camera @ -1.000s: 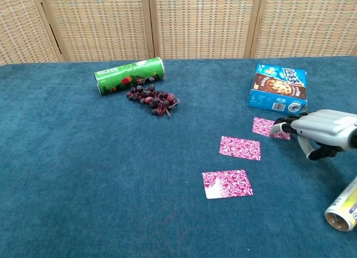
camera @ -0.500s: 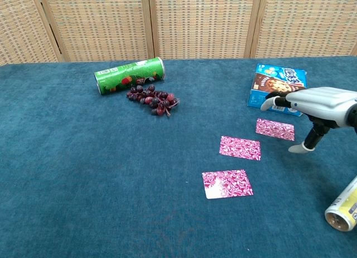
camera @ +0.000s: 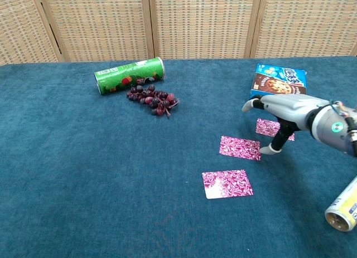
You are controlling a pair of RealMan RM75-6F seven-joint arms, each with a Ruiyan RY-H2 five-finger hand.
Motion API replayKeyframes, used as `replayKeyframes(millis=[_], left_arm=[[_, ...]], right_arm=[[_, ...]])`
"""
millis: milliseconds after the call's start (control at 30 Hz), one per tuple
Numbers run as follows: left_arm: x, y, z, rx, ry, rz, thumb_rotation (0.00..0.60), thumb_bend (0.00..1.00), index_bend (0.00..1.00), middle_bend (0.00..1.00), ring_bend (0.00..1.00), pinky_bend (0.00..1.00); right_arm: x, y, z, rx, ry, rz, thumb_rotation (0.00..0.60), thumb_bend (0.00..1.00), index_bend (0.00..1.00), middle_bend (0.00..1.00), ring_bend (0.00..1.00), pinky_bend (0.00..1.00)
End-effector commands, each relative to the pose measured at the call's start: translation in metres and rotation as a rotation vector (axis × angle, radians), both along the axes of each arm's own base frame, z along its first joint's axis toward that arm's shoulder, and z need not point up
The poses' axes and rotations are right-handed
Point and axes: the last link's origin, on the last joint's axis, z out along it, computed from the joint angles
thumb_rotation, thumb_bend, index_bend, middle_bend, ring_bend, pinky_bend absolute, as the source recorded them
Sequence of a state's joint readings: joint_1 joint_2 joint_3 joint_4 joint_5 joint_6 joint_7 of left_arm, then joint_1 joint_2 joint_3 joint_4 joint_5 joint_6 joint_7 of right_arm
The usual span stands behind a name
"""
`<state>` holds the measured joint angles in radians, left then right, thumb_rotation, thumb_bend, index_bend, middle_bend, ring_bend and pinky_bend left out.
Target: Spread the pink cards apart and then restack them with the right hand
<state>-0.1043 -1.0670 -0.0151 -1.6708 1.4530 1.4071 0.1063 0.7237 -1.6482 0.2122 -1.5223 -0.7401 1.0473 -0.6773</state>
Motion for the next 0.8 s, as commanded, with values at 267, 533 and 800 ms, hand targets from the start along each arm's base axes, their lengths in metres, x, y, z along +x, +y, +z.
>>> replayKeyframes(millis=[267, 533, 800], left_arm=[[0.000, 0.000, 0.000, -0.003, -0.002, 0.000, 0.600, 0.05, 0.00, 0.00, 0.00, 0.00], [0.000, 0.000, 0.000, -0.003, -0.001, -0.001, 0.600, 0.05, 0.00, 0.00, 0.00, 0.00], [0.000, 0.000, 0.000, -0.003, -0.002, -0.001, 0.600, 0.05, 0.00, 0.00, 0.00, 0.00]], right_arm=[[0.008, -0.001, -0.013, -0.015, 0.022, -0.020, 0.600, 0.36, 0.39, 0.00, 0.00, 0.00], [0.008, 0.000, -0.017, -0.012, 0.024, -0.030, 0.600, 0.35, 0.39, 0.00, 0.00, 0.00], [0.011, 0.002, -0.021, -0.028, 0.004, -0.035, 0.600, 0.30, 0.34, 0.00, 0.00, 0.00]])
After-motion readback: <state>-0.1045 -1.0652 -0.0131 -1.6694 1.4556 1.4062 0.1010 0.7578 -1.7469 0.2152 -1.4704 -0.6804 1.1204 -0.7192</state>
